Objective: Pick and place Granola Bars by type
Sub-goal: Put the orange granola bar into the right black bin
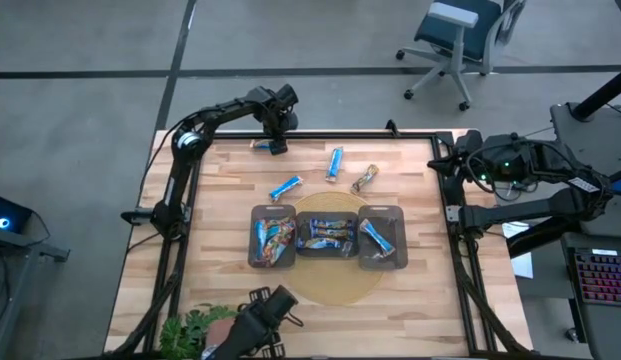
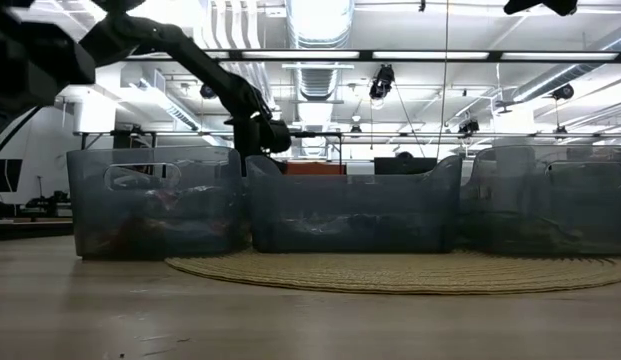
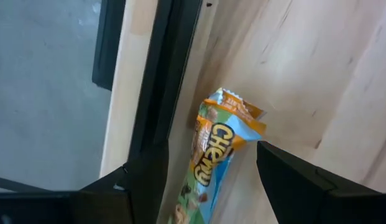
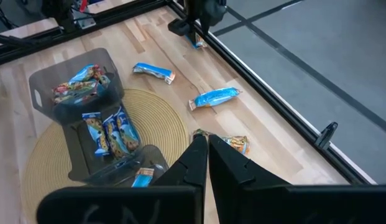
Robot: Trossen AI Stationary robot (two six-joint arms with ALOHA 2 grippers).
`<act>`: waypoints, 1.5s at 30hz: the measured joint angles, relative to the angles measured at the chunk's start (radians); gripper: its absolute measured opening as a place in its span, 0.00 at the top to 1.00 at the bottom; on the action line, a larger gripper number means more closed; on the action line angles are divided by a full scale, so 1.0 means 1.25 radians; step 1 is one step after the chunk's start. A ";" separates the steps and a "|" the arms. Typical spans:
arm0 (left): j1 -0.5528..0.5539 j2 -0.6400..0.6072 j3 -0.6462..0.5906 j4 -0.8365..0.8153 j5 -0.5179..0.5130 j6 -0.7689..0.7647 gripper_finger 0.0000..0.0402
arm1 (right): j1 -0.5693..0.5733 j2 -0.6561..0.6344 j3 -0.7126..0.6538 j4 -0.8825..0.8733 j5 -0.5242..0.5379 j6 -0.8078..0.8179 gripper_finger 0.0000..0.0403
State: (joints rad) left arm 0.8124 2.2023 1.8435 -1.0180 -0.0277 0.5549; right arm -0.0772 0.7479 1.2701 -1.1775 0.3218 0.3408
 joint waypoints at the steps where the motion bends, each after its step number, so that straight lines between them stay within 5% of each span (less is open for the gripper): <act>1: 0.000 0.004 0.000 0.000 0.000 0.000 0.44 | 0.000 0.000 0.000 0.000 0.000 0.000 0.98; 27: 0.017 0.050 -0.012 -0.022 -0.009 -0.002 0.45 | 0.000 0.000 -0.001 0.000 0.018 0.003 0.98; 45: 0.020 0.052 -0.013 -0.021 -0.021 -0.014 0.87 | 0.000 0.000 -0.001 0.000 0.024 0.000 0.98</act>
State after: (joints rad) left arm 0.8375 2.2669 1.8275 -1.0440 -0.0544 0.5377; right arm -0.0774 0.7475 1.2694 -1.1781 0.3519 0.3408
